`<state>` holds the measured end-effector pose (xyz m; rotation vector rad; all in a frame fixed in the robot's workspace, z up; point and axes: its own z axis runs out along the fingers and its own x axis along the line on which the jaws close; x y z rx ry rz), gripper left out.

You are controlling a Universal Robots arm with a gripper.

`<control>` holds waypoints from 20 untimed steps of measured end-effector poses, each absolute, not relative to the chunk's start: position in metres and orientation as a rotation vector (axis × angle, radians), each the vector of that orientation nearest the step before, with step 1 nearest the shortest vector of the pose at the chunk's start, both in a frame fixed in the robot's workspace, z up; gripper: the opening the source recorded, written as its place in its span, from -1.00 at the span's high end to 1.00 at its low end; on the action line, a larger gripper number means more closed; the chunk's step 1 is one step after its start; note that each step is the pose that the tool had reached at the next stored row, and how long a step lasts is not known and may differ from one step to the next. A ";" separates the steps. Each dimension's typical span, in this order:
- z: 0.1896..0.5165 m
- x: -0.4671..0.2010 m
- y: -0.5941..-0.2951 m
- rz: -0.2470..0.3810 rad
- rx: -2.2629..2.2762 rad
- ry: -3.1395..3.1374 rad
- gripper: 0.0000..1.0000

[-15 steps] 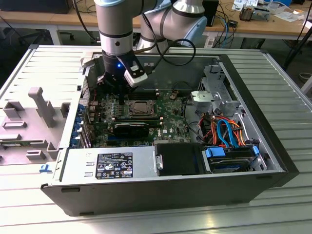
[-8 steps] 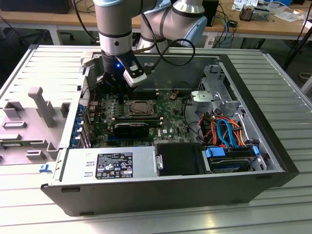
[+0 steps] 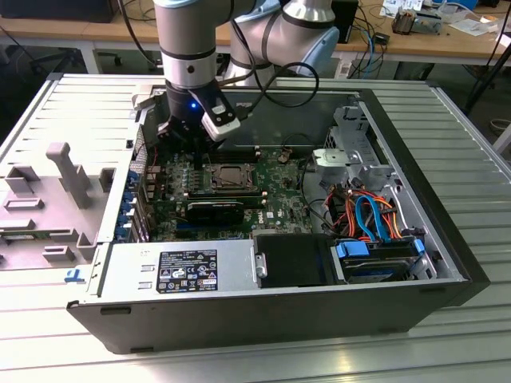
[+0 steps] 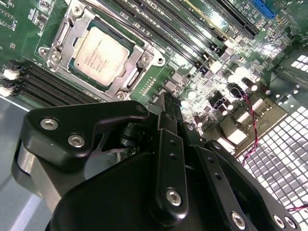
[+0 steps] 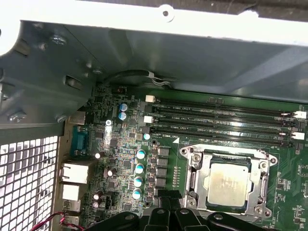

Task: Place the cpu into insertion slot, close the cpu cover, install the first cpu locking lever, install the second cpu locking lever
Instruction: 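Install the first cpu locking lever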

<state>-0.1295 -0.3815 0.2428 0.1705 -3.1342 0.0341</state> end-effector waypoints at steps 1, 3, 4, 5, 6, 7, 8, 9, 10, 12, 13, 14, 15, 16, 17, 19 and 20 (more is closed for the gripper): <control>0.243 -0.130 -0.382 0.032 0.171 -3.134 0.79; 0.244 -0.130 -0.382 0.023 0.171 -3.134 0.79; 0.244 -0.130 -0.382 0.016 0.163 -3.135 0.79; 0.244 -0.130 -0.381 0.014 0.137 -3.136 0.79; 0.244 -0.130 -0.382 0.013 0.111 -3.137 0.79; 0.244 -0.131 -0.382 0.012 0.100 -3.138 0.79; 0.244 -0.131 -0.382 0.009 0.095 -3.138 0.79; 0.244 -0.132 -0.382 0.006 0.093 -3.138 0.79; 0.245 -0.133 -0.382 0.003 0.092 -3.138 0.79; 0.246 -0.135 -0.381 -0.004 0.092 -3.138 0.79; 0.247 -0.135 -0.381 -0.008 0.092 -3.138 0.79; 0.248 -0.135 -0.381 -0.013 0.092 -3.138 0.79; 0.248 -0.135 -0.380 -0.017 0.092 -3.139 0.79; 0.249 -0.136 -0.379 -0.018 0.092 -3.139 0.79; 0.249 -0.136 -0.378 -0.019 0.092 -3.139 0.79; 0.249 -0.136 -0.375 -0.019 0.091 -3.139 0.79; 0.249 -0.136 -0.372 -0.019 0.091 -3.139 0.79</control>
